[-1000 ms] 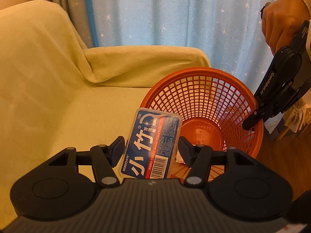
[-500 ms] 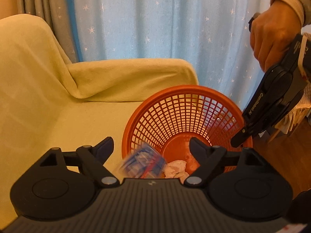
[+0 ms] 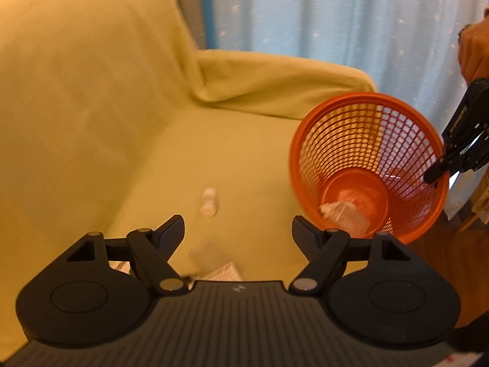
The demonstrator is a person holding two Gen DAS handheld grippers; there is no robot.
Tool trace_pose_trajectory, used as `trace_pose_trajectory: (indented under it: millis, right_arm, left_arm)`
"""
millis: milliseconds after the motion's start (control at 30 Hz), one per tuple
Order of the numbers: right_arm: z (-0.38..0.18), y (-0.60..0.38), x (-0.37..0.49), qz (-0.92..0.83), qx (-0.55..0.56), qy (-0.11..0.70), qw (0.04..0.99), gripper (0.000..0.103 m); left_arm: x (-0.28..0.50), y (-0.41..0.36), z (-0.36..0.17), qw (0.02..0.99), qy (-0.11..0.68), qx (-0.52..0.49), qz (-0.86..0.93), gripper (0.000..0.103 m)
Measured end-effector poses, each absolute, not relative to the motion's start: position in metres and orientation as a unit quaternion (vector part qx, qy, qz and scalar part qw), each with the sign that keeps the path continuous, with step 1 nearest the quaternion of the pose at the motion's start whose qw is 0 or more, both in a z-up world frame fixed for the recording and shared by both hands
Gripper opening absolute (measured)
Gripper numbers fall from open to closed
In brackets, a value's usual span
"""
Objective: Organize objects
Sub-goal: 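Grasp the white sock with the left gripper, then carry the white sock into the wastebasket and open the left gripper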
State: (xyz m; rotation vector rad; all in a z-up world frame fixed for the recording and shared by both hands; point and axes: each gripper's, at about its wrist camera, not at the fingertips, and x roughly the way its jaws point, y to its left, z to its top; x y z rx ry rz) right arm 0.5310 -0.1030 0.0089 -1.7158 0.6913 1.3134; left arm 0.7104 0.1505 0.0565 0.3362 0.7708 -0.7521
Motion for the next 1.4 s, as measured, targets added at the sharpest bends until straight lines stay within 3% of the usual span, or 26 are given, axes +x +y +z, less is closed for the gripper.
trace_pose_trajectory:
  millis: [533,933,1100,1167,1400]
  right_arm:
    - [0.011,-0.104,0.537,0.500,-0.672,0.308,0.451,0.007]
    - [0.012,-0.101,0.540,0.494,-0.657,0.324,0.467,0.007]
    - [0.012,-0.101,0.541,0.494,-0.656,0.324,0.470,0.007]
    - [0.012,-0.101,0.541,0.494,-0.656,0.323,0.469,0.007]
    - [0.011,-0.101,0.538,0.494,-0.657,0.321,0.471,0.007]
  left_arm:
    - [0.695,0.254,-0.029,0.836,0.491,0.134,-0.204,0.066]
    - [0.703,0.257,-0.100,0.807,0.551,0.154,-0.143,0.065]
    - [0.698,0.267,-0.106,0.817,0.546,0.138,-0.123,0.043]
    - [0.693,0.264,-0.101,0.825,0.528,0.152,-0.134,0.021]
    - [0.674,0.256,-0.070,0.843,0.488,0.163,-0.158,0.012]
